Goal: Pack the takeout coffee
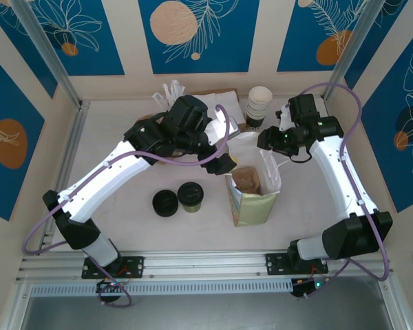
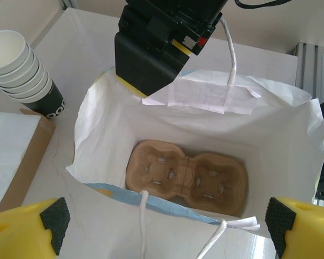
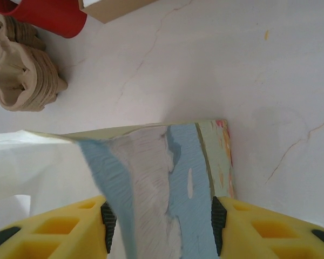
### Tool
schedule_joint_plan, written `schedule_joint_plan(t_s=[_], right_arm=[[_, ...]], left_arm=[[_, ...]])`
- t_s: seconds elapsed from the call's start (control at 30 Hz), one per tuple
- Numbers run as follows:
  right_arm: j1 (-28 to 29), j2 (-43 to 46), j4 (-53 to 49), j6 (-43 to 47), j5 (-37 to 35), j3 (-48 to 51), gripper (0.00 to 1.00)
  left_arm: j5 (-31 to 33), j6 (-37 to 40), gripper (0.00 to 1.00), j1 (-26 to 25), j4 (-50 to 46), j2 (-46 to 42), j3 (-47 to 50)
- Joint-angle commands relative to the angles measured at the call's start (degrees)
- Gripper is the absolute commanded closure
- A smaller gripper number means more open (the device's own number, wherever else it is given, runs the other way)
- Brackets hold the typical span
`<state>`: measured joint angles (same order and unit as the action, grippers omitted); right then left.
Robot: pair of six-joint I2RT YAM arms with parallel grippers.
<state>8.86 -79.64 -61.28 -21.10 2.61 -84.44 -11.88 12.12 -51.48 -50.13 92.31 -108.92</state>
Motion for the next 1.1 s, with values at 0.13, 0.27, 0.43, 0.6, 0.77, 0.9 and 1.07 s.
schedule_joint_plan(t_s=[0.13,0.27,0.43,0.6,0.77,0.9,1.07], right_arm=[[0.0,-3.8,-0.8,0.7,2.6,-1.8,0.57],[0.7,-2.0,0.6,0.8,3.4,-2.0,0.84],[2.1,2.9,4.0,0.8,3.6,0.0,1.0],[3.0,9.5,9.3,0.6,4.0,4.6,1.0],[4.9,15.9,15.7,0.4,2.6,10.4,1.0],[6.6,19.2,18.3,0.7,1.1,12.8,1.0],[8.4,21.7,19.3,0.6,-1.0,14.1,1.0]], left_arm=[[0.6,0.1,0.05,0.4,0.9,-2.2,1.0],[1.0,0.1,0.05,0.4,1.1,-3.0,1.9],[2.0,-0.3,0.05,0.4,1.8,-4.0,2.2],[4.0,-1.5,0.05,0.4,4.4,-6.2,3.3],[7.6,-1.8,0.04,0.4,8.6,-9.2,6.6],[10.2,-1.7,0.03,0.4,10.5,-11.2,8.6],[13.0,-1.5,0.02,0.4,12.3,-13.3,10.6]])
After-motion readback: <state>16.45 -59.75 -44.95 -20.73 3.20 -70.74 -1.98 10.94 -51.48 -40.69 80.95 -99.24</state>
